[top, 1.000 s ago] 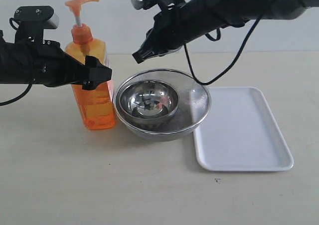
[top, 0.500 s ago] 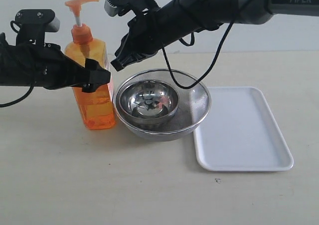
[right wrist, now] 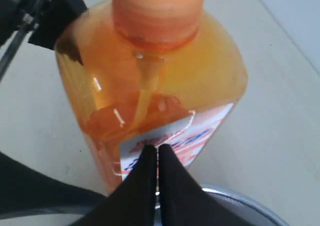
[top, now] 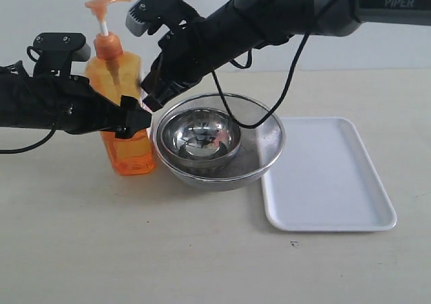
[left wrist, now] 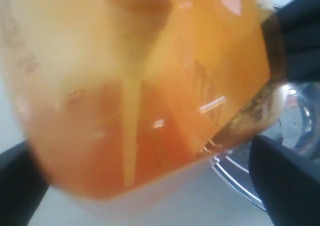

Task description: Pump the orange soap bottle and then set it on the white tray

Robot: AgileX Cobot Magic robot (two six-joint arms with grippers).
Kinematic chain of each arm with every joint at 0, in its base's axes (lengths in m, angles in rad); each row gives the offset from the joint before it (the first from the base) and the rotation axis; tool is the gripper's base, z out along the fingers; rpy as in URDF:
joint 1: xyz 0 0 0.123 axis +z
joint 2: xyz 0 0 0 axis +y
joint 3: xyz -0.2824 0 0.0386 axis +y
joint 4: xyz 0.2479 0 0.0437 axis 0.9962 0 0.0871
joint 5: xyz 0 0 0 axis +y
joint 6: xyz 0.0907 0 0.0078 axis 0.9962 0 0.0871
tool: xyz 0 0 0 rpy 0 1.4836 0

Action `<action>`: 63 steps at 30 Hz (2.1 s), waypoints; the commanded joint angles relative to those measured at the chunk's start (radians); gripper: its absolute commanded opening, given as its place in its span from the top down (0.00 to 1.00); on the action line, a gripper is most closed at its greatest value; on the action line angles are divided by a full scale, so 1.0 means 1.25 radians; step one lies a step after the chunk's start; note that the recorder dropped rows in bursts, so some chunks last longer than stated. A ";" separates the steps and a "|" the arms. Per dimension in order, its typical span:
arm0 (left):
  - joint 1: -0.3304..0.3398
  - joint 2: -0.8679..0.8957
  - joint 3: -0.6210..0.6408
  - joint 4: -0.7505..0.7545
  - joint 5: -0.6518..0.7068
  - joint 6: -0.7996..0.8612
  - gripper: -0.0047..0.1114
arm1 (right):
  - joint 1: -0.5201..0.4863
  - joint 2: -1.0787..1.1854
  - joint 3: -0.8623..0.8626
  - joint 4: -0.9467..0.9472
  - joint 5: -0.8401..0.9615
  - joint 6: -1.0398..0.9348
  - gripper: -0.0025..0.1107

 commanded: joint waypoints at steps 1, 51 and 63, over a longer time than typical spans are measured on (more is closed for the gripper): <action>-0.003 0.002 -0.001 -0.001 -0.031 -0.008 0.12 | 0.031 -0.004 -0.006 0.009 -0.022 -0.021 0.98; -0.001 0.002 -0.013 -0.001 -0.081 -0.063 0.45 | -0.074 -0.433 -0.004 -0.665 0.174 0.562 0.98; -0.001 0.002 -0.044 -0.001 -0.081 -0.062 0.92 | -0.074 -0.640 0.000 -0.738 0.362 0.690 0.98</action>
